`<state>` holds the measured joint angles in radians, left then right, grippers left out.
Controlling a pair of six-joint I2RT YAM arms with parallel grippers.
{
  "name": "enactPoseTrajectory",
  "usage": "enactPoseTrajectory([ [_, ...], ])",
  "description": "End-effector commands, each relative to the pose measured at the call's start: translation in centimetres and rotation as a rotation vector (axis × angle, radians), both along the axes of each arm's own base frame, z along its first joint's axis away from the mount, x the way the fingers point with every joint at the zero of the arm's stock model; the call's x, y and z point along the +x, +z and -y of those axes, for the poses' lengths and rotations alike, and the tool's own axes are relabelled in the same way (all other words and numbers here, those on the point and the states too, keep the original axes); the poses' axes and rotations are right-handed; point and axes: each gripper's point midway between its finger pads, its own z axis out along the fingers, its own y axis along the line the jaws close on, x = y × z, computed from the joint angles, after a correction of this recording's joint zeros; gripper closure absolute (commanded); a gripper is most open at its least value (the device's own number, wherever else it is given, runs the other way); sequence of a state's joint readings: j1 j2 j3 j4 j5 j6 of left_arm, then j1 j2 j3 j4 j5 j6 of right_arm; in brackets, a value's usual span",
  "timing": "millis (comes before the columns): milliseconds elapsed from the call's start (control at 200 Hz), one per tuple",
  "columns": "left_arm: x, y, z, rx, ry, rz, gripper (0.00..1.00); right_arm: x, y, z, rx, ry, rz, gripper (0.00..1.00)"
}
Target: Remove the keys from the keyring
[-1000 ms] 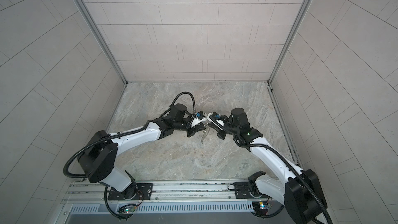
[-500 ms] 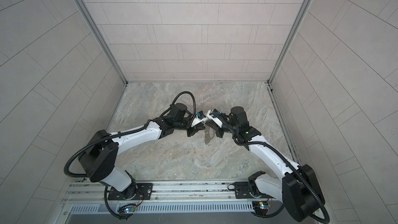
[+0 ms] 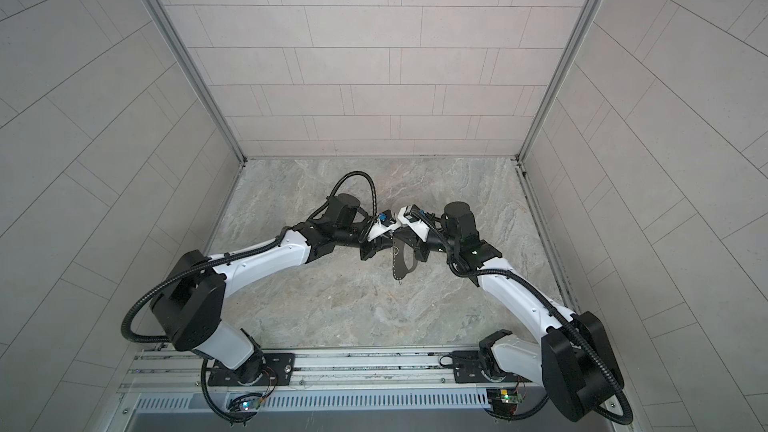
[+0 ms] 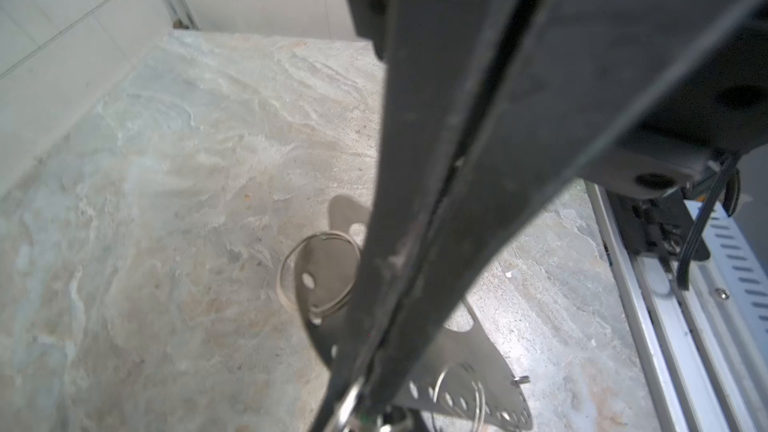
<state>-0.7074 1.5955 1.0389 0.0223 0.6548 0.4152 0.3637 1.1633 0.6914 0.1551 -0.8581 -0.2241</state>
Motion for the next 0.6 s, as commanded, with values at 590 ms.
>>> enactPoseTrajectory([
  [590,0.1,7.2,-3.1,-0.173,0.037,0.165,0.74,-0.4,2.4,-0.8,0.021,0.063,0.055,1.00],
])
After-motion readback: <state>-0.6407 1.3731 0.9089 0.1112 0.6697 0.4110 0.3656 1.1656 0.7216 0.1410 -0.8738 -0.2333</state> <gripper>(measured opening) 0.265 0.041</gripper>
